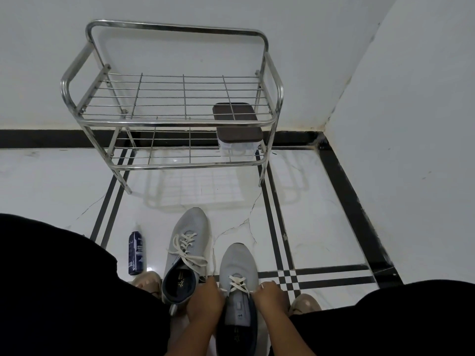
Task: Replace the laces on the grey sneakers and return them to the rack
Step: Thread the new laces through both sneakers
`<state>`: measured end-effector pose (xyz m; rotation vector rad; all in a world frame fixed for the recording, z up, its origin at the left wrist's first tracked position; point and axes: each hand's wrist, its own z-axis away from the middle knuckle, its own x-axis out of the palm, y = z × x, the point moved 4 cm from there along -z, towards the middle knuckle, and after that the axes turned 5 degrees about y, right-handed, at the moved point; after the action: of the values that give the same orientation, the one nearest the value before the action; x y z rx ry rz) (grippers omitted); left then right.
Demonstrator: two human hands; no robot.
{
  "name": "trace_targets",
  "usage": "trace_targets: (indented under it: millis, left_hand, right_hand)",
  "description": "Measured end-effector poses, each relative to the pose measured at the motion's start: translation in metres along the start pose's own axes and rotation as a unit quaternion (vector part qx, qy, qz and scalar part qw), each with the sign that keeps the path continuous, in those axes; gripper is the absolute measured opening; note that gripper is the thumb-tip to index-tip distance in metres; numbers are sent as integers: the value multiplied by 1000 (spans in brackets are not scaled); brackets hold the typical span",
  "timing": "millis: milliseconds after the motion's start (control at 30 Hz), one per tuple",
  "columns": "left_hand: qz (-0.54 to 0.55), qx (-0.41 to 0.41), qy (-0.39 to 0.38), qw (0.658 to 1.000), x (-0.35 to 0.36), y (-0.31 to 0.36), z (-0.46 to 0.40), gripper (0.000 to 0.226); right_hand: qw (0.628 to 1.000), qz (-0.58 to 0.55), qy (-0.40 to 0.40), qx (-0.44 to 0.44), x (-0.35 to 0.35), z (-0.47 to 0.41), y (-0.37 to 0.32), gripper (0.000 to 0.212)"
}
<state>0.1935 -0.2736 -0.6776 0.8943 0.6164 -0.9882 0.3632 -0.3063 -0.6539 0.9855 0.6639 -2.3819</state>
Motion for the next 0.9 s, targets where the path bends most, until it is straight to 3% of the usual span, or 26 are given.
trace_targets:
  millis: [100, 267, 333, 533, 633, 700, 767, 900]
  left_hand:
    - [-5, 9, 20, 1000, -2, 2, 2, 23]
    - [-74, 114, 14, 991, -1, 12, -1, 19]
    - [-96, 120, 20, 988, 0, 11, -2, 21]
    - [-118, 136, 30, 983, 7, 6, -5, 20]
    - [-92, 117, 33, 988, 5, 12, -1, 19]
    - [-45, 77, 26, 996, 6, 15, 4, 31]
    - [-34, 54, 8, 998, 10, 18, 9, 42]
    - [-55, 40, -6, 998, 18, 13, 12, 25]
  right_hand:
    - [1000, -15, -8, -10, 0, 1, -1, 28]
    - [998, -18, -18, -60, 9, -4, -5, 17]
    - [998, -2, -2, -65, 10, -1, -6, 24]
    - [999, -25, 16, -15, 14, -1, -5, 27]
    - [995, -89, 33, 23, 9, -3, -5, 34]
    - [974, -201, 78, 69, -7, -8, -10, 47]
    - [948, -282, 121, 89, -29, -16, -22, 47]
    - [965, -228, 130, 0, -60, -20, -48, 42]
